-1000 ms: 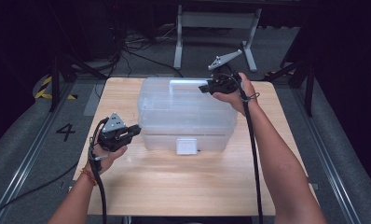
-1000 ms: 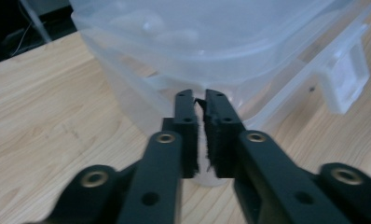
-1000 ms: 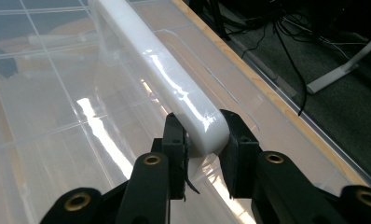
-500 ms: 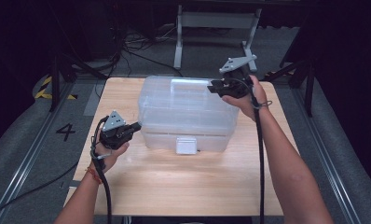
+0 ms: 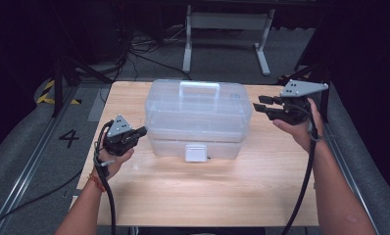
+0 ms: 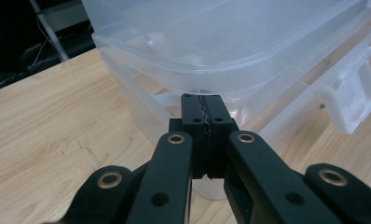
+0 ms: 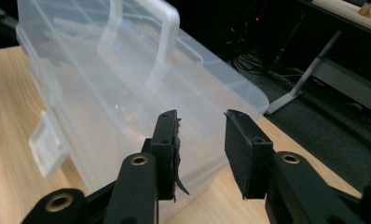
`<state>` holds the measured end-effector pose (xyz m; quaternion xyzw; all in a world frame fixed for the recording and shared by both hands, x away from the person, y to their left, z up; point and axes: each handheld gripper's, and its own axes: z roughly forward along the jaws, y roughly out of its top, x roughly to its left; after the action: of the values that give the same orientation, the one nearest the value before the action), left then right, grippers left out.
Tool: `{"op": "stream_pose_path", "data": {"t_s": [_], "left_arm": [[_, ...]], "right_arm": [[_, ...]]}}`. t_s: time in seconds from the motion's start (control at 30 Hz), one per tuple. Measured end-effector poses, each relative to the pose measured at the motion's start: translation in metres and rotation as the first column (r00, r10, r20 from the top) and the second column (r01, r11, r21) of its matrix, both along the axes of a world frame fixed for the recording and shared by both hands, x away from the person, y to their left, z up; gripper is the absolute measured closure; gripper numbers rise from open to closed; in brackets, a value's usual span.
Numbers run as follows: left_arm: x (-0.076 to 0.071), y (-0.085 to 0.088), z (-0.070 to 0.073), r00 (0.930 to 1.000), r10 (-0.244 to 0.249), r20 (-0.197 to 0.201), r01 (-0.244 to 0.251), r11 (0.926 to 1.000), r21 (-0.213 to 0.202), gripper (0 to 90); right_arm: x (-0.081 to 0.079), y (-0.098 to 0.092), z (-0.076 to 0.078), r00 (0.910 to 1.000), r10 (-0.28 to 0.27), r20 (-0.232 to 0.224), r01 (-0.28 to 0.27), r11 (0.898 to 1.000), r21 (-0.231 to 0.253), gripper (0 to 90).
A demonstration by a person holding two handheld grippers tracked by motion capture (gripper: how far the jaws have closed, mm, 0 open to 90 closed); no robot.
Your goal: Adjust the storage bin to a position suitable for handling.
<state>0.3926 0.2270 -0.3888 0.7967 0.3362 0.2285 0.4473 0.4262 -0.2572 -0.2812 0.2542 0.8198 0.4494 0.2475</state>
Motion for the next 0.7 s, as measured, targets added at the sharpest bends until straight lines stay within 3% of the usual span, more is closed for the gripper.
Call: {"op": "stream_pose_path", "data": {"t_s": [0.2, 0.23, 0.43, 0.7], "left_arm": [[0.001, 0.0, 0.004, 1.0, -0.004, 0.004, 0.004, 1.0, 0.008, 89.9], [0.002, 0.0, 0.004, 1.0, -0.006, 0.002, 0.006, 1.0, 0.007, 89.9], [0.003, 0.0, 0.007, 1.0, -0.006, 0.0, 0.006, 0.9998, 0.02, 89.9], [0.005, -0.001, 0.014, 1.0, -0.006, 0.006, 0.006, 0.9997, 0.026, 89.9]], "right_arm": [[-0.011, -0.013, -0.027, 0.9999, -0.001, -0.015, 0.001, 1.0, -0.001, 59.8], [-0.015, -0.015, -0.04, 0.9998, -0.002, -0.02, 0.002, 1.0, -0.018, 55.1], [-0.02, -0.019, -0.062, 0.9995, -0.01, -0.031, 0.01, 1.0, -0.007, 48.2], [-0.018, -0.007, -0.087, 0.999, -0.005, -0.045, 0.004, 1.0, -0.009, 39.9]]}}
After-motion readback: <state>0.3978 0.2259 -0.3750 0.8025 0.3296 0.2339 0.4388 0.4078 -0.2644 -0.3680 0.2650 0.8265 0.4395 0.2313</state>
